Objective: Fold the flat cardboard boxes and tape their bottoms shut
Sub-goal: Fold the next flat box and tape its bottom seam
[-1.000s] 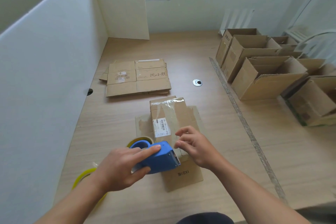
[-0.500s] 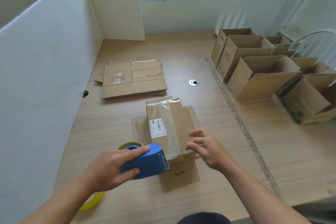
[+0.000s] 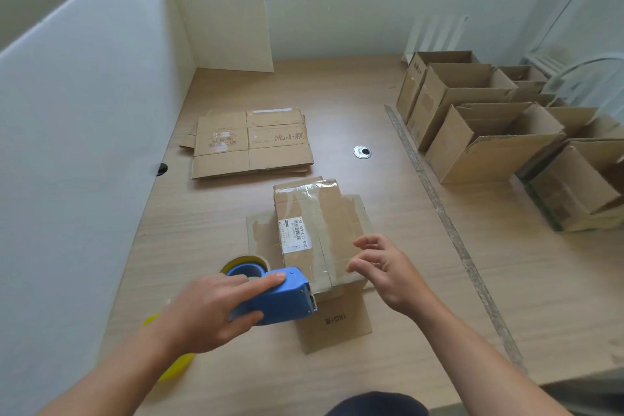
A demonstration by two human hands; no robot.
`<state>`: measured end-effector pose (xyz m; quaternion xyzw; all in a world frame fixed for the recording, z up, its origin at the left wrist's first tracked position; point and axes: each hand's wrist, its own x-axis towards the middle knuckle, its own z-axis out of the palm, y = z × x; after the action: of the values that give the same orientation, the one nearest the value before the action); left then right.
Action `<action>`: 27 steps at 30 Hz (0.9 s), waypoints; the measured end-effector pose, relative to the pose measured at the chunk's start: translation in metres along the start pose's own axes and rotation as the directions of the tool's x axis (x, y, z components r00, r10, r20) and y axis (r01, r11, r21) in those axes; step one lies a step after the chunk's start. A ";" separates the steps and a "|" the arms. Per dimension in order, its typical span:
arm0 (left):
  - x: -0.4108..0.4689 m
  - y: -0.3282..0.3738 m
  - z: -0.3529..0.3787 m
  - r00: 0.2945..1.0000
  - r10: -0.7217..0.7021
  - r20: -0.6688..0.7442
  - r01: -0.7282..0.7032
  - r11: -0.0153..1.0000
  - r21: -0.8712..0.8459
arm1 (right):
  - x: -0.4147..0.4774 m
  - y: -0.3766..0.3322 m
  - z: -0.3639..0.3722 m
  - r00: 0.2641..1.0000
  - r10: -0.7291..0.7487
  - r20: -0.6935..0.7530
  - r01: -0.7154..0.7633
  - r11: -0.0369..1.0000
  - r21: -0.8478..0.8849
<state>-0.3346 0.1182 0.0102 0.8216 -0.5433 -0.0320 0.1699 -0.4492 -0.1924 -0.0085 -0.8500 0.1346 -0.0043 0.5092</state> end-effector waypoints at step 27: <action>-0.002 0.008 0.038 0.958 0.207 -0.199 -0.163 0.963 0.214 | 0.016 0.000 -0.008 0.997 0.057 -0.058 -0.046 0.984 0.170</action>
<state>-0.3520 0.1079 -0.0235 0.7780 -0.5965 0.1287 0.1497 -0.4350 -0.2026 -0.0065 -0.7997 0.1716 -0.0291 0.5746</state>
